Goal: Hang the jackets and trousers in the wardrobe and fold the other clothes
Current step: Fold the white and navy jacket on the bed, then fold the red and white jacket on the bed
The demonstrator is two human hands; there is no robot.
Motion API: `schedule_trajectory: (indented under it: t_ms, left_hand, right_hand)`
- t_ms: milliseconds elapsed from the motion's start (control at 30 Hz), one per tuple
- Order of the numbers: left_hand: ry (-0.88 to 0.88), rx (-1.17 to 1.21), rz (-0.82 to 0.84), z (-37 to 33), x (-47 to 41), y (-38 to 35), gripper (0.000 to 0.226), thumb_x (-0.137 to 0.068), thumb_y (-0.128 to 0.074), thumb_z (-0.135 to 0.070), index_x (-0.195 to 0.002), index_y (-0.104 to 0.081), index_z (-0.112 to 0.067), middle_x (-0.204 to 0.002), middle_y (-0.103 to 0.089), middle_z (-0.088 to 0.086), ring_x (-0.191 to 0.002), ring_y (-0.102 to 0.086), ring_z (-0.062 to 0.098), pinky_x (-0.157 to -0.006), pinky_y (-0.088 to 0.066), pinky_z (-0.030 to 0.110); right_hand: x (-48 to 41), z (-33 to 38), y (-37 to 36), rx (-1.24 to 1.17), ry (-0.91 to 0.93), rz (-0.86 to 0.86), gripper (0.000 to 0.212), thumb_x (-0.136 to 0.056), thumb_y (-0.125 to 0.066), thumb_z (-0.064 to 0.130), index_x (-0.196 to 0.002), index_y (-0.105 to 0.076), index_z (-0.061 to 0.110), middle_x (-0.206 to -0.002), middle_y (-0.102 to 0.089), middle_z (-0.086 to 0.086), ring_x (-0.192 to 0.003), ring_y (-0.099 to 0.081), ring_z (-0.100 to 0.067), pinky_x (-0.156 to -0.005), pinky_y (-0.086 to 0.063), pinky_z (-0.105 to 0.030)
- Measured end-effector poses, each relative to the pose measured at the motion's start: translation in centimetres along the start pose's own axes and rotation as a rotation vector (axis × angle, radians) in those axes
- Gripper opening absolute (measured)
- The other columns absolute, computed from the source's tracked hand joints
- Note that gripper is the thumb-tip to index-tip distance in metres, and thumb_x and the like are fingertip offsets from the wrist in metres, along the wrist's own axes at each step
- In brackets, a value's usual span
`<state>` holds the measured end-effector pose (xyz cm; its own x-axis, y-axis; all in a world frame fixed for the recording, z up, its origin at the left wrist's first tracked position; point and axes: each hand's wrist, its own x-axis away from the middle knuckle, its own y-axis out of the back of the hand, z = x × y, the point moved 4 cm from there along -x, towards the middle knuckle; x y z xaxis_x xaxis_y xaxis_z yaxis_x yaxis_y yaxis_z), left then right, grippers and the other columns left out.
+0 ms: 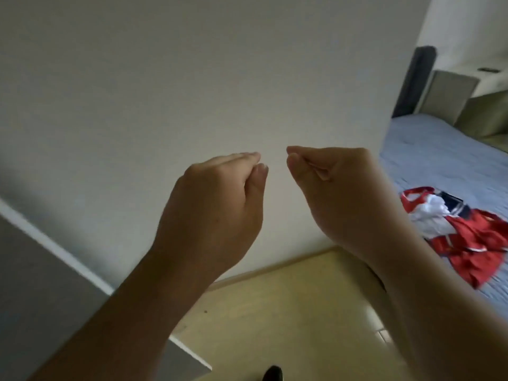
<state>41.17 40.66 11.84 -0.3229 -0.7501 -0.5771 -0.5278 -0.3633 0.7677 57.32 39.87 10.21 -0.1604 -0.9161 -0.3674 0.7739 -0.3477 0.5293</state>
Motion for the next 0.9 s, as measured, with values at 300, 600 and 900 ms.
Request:
schedule_trajectory:
  t_ms: [300,600,900]
  left_hand:
    - [-0.214,0.214,0.169,-7.8,-10.7,-18.1,0.037,-0.103,-0.049,-0.032,-0.124,-0.072,-0.010,-0.119,-0.073,0.003,-0.110,-0.069,0.016,-0.097,-0.043,0.018]
    - [-0.395,0.347,0.415,-16.1,-22.2,-35.2,0.038,-0.097,-0.050,-0.033,-0.112,-0.076,-0.010,-0.102,-0.077,0.009,-0.093,-0.072,0.030,-0.080,-0.058,0.044]
    - [-0.567,0.327,0.576,-27.9,-25.9,-50.1,0.022,-0.097,-0.061,-0.027,-0.103,-0.076,-0.012,-0.097,-0.076,0.008,-0.089,-0.071,0.030,-0.075,-0.058,0.045]
  right_hand:
    - [-5.0,-15.7,10.0,0.211,-0.288,-0.172,0.034,-0.102,-0.052,0.042,-0.132,-0.065,0.033,-0.124,-0.071,0.012,-0.109,-0.066,-0.003,-0.097,-0.051,-0.023]
    - [-10.1,-30.7,17.9,0.325,-0.532,-0.344,0.029,-0.102,-0.054,0.033,-0.109,-0.075,0.014,-0.074,-0.070,0.007,-0.063,-0.059,-0.005,-0.066,-0.047,-0.024]
    - [-9.9,-44.7,27.6,0.342,-0.702,-0.481,0.025,-0.100,-0.058,0.033,-0.102,-0.075,0.015,-0.066,-0.064,0.002,-0.068,-0.059,-0.017,-0.072,-0.049,-0.034]
